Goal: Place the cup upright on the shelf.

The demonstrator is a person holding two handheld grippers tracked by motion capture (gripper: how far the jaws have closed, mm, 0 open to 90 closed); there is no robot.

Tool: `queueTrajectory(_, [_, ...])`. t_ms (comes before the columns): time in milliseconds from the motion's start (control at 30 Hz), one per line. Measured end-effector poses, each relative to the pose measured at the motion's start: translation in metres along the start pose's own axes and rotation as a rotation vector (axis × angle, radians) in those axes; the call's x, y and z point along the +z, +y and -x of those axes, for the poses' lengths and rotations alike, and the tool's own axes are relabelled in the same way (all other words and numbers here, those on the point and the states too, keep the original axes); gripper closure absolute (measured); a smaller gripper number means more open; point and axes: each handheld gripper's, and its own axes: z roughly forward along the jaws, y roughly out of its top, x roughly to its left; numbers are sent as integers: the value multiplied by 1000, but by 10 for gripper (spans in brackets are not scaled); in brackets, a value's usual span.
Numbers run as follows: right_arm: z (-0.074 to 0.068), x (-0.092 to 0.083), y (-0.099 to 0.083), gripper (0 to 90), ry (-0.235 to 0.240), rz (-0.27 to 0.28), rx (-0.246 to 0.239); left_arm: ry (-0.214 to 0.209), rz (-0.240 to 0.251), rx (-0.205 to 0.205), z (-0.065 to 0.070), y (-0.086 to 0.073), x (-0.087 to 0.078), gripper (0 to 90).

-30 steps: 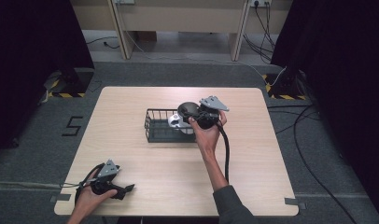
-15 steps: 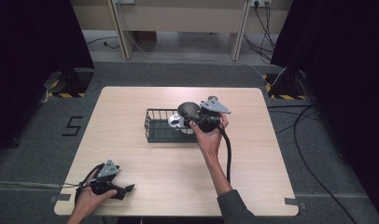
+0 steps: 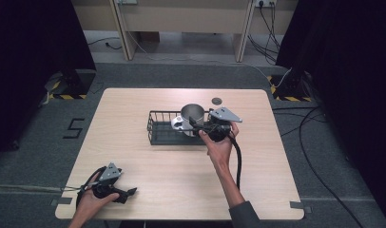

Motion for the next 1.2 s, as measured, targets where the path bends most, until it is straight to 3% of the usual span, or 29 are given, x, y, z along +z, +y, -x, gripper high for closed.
queueTrajectory(733, [-5,-25,-13,150,40,-7,-24,1,0,-1,0,0,0,0])
queueTrajectory(1200, [-1,-46,-29,151,44,-27,-41,2,0,-2,0,0,0,0])
